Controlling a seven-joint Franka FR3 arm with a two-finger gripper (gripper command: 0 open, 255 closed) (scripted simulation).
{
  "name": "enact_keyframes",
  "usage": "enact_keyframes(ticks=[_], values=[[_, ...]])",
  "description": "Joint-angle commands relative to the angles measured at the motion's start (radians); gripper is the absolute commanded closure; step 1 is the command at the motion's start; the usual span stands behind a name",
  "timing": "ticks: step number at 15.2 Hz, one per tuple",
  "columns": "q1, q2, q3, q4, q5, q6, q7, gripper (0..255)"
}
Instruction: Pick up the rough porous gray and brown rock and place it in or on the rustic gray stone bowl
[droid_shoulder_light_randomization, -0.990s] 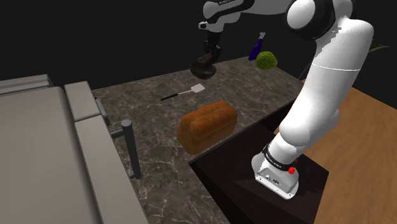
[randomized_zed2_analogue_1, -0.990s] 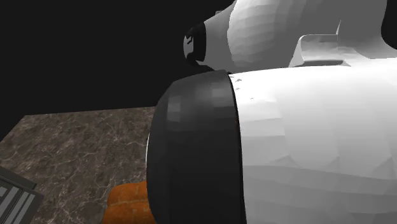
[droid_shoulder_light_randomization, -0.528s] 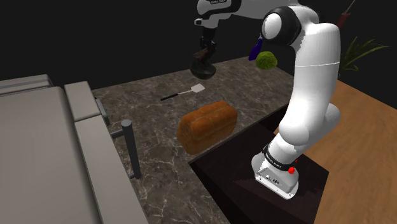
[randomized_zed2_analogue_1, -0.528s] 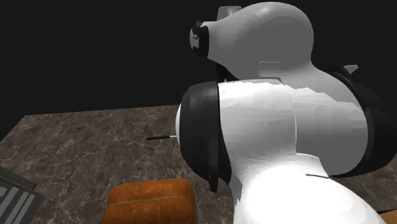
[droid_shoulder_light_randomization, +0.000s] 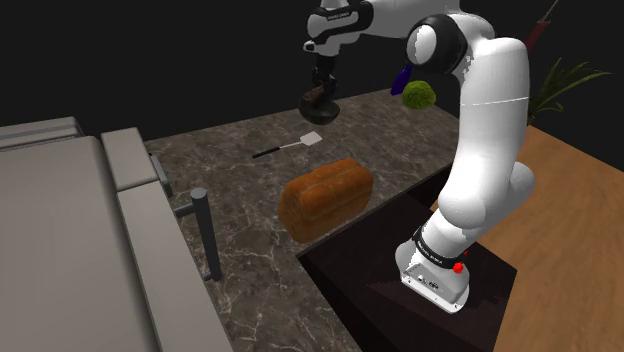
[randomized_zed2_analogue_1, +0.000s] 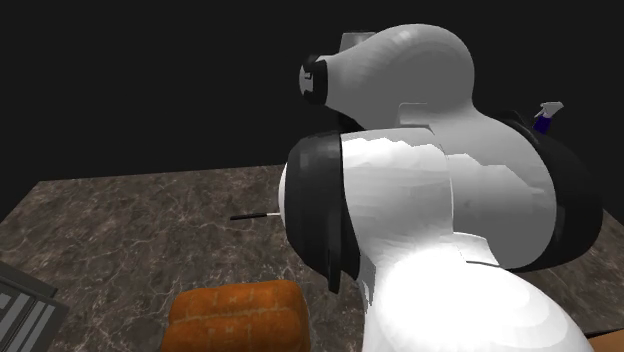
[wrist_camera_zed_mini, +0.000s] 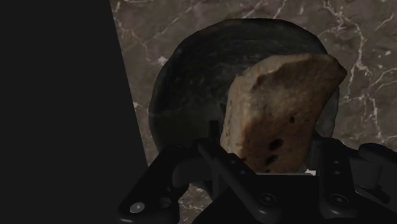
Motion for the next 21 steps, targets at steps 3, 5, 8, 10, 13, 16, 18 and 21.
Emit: enact_keyframes(ticks=[3, 5, 8, 10, 13, 16, 18, 21], values=[[0.0, 0.018, 0.001, -0.029, 0.0, 0.048, 0.001, 255], [0.0, 0.018, 0.001, -0.03, 0.0, 0.048, 0.001, 255], [0.0, 0.018, 0.001, -0.029, 0.0, 0.048, 0.001, 255], [0.0, 0.018, 0.001, -0.029, 0.0, 0.048, 0.001, 255], [0.001, 0.018, 0.001, -0.029, 0.0, 0.048, 0.001, 0], [0.001, 0.018, 0.001, -0.029, 0.0, 0.048, 0.001, 0], [0.001, 0.011, 0.0, -0.006, 0.0, 0.018, 0.001, 0], [0.001, 0.001, 0.0, 0.071, 0.0, -0.07, 0.002, 0]])
